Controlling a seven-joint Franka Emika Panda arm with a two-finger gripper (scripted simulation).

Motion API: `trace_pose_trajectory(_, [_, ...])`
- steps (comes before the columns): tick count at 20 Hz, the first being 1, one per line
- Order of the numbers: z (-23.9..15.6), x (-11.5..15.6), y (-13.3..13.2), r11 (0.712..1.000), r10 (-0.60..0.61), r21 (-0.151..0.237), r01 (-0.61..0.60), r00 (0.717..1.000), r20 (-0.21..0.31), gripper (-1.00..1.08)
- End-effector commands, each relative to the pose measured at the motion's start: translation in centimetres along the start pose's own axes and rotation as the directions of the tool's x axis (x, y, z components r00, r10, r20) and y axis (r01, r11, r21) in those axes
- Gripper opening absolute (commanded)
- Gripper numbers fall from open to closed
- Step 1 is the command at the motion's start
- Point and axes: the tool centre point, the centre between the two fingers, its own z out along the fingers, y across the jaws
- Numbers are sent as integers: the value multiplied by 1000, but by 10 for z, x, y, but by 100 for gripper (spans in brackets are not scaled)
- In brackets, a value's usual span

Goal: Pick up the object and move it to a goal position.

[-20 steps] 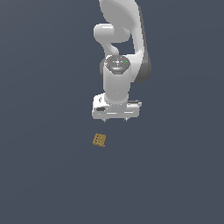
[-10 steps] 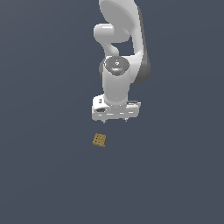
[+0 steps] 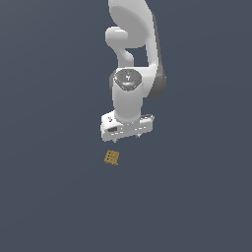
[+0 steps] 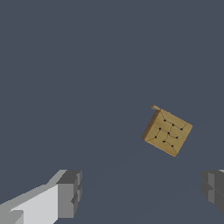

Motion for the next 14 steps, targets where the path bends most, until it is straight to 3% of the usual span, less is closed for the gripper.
trace_pose_trajectory(1, [5, 1, 4, 998, -57, -2, 57, 998, 0, 100])
trace_pose_trajectory(7, [17, 4, 15, 978, -210, -7, 210, 978, 1, 100])
trace_pose_trajectory(14, [31, 7, 27, 924, -382, -10, 382, 924, 1, 100])
